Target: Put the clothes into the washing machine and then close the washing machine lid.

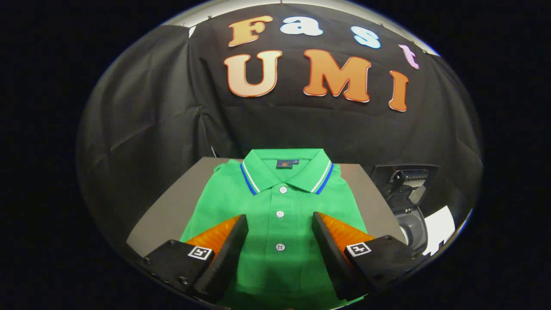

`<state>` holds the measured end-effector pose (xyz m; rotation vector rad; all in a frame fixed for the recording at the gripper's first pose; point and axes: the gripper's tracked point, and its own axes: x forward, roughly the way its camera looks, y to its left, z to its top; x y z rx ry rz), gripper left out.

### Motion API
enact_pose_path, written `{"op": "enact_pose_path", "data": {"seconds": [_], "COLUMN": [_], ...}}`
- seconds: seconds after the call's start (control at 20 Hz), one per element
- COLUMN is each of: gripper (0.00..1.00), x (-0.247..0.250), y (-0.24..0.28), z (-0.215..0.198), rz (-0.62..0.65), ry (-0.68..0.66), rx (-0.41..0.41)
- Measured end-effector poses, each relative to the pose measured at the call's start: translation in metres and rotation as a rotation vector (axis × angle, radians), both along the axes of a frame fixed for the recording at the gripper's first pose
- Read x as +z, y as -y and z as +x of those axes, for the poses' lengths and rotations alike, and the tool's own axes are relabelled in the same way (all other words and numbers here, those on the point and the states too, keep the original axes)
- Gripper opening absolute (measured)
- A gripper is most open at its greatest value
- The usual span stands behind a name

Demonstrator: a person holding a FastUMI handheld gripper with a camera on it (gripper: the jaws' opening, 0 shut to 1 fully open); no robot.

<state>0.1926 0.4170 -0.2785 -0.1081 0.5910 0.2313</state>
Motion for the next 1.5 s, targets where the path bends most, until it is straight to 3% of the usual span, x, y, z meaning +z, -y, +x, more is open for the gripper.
{"op": "enact_pose_path", "data": {"seconds": [0.55,0.75,0.9,1.0,1.1,1.15,1.2,1.3,1.5], "gripper": [0.89,0.71,0.71,0.47,0.48,0.31,0.31,0.2,0.16], "x": [-0.003,-0.002,-0.007,-0.004,-0.004,-0.004,-0.004,0.003,0.008], "y": [0.007,0.01,0.009,0.01,0.012,0.013,0.016,0.023,0.021], "z": [0.0,0.002,0.002,0.003,0.003,0.004,0.003,0.002,0.002], "rz": [0.029,0.042,0.029,0.03,0.039,0.042,0.056,0.02,0.006], "ry": [0.001,0.034,0.02,0.03,0.014,0.007,-0.002,0.02,0.113], "rx": [0.043,0.046,0.064,0.076,0.077,0.084,0.083,0.057,0.077]}}
